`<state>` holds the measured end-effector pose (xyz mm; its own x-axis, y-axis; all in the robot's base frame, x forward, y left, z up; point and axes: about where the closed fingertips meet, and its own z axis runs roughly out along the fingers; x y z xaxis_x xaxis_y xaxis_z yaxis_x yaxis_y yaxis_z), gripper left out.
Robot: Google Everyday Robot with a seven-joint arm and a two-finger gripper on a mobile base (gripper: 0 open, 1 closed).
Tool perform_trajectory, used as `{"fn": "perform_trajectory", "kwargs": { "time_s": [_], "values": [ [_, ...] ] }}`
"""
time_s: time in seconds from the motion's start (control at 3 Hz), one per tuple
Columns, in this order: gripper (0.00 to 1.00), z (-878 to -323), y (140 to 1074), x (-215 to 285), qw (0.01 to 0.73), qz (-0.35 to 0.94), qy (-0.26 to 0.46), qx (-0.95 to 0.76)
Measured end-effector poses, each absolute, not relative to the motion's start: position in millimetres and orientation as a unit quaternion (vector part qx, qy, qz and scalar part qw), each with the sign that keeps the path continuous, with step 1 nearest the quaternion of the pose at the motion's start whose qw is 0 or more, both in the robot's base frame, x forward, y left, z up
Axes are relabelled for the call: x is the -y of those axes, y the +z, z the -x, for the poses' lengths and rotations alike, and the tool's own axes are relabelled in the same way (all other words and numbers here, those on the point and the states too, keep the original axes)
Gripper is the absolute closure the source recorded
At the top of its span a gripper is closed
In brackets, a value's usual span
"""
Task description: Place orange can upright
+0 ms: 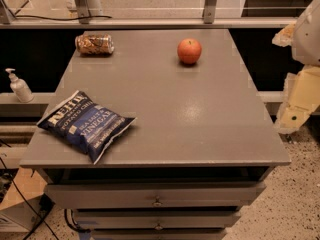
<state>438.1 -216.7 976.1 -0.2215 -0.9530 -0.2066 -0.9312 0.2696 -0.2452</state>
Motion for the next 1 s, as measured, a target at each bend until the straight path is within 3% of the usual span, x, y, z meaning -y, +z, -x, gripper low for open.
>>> {"fn": "perform_trajectory", "kwargs": {
  "time_s": [1.0],
  "values": [
    [0.0, -464.5, 979.1, 184.7, 0.166, 0.631, -0.034, -0.757]
  ]
}}
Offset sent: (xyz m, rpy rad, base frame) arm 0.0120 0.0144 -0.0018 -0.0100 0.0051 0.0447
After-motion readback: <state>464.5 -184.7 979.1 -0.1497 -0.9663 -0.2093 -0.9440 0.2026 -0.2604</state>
